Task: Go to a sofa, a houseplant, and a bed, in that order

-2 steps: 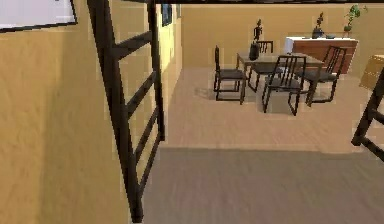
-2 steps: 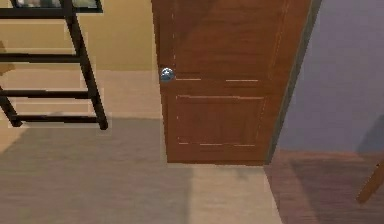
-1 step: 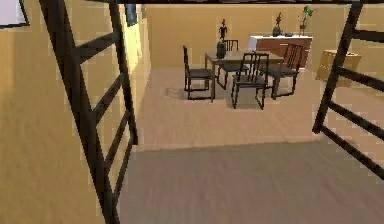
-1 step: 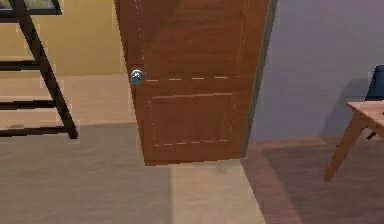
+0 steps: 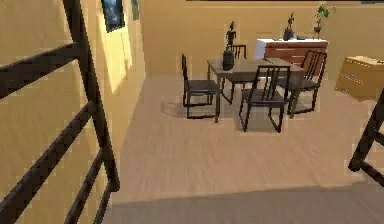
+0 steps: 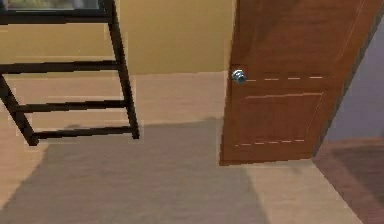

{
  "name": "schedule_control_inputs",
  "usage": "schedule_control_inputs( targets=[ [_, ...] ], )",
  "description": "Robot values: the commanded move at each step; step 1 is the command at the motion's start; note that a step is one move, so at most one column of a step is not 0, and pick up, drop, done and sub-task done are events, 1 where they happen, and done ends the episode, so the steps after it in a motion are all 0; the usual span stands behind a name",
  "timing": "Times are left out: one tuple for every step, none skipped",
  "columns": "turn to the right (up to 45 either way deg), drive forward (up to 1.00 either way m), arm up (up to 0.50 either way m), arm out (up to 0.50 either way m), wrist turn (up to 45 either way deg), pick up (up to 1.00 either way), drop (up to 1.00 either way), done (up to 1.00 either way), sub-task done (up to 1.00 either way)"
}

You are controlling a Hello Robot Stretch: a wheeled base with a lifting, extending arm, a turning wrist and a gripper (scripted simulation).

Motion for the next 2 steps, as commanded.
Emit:
schedule_control_inputs(
  targets=[
    [24.0,0.0,0.0,0.0,0.0,0.0,0.0,0.0,0.0],
    [0.0,0.0,0.0,0.0,0.0,0.0,0.0,1.0,0.0]
  ],
)
